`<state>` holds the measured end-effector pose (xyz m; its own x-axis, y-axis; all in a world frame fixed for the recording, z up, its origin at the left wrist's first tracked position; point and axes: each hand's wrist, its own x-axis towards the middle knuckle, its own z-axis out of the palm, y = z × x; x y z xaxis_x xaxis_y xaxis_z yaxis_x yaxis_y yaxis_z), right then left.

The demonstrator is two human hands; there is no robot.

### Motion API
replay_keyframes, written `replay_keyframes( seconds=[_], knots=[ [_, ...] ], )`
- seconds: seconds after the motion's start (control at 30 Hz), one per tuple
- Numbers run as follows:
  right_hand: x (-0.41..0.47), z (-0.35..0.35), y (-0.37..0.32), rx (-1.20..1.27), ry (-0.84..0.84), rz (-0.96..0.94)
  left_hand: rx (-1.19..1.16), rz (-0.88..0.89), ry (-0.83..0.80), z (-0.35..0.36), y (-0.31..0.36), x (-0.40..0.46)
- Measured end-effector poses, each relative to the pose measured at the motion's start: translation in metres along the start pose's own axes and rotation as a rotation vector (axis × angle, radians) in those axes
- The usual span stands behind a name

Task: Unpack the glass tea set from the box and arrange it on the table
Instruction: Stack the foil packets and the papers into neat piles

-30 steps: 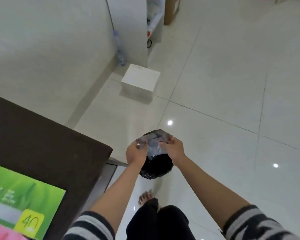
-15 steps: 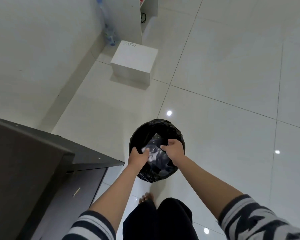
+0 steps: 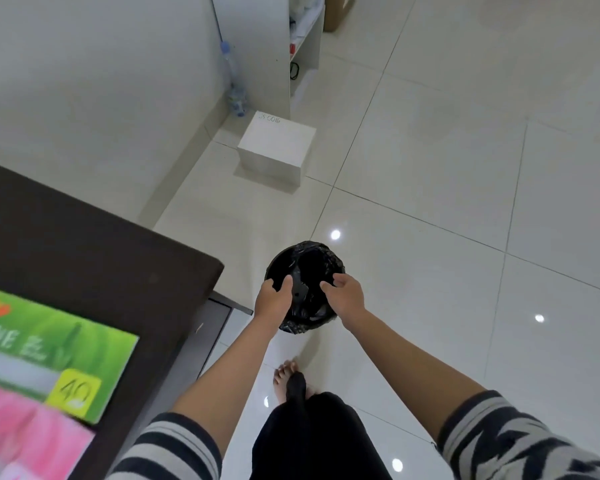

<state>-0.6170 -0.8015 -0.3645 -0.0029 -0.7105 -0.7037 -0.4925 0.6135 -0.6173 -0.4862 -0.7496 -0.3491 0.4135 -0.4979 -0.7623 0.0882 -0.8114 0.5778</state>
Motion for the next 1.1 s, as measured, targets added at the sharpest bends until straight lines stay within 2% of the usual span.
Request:
replay_keyframes(
  seconds=[0.27, 0.53, 0.73, 0.93, 1.1],
  knots=[
    [-0.129, -0.021, -0.073, 0.104, -0.011, -0.162, -0.163, 0.175, 0.124, -0.060, 0.048, -0.134],
    [-0.204, 0.047, -0.142, 0.070, -0.080, -0.537, -0.312, 0.343, 0.487, -0.162, 0.056, -0.184],
    [-0.242, 0.134, -0.171, -0.167, -0.259, -0.678, -0.465, 0.223, 0.682, -0.252, 0.014, -0.199],
    [-0.255, 0.193, -0.172, -0.380, -0.451, -0.718, -0.461, 0.039, 0.824, -0.317, -0.037, -0.205],
    [-0.261, 0.223, -0.177, -0.560, -0.477, -0.810, -0.561, -0.033, 0.791, -0.340, -0.079, -0.187]
  ],
)
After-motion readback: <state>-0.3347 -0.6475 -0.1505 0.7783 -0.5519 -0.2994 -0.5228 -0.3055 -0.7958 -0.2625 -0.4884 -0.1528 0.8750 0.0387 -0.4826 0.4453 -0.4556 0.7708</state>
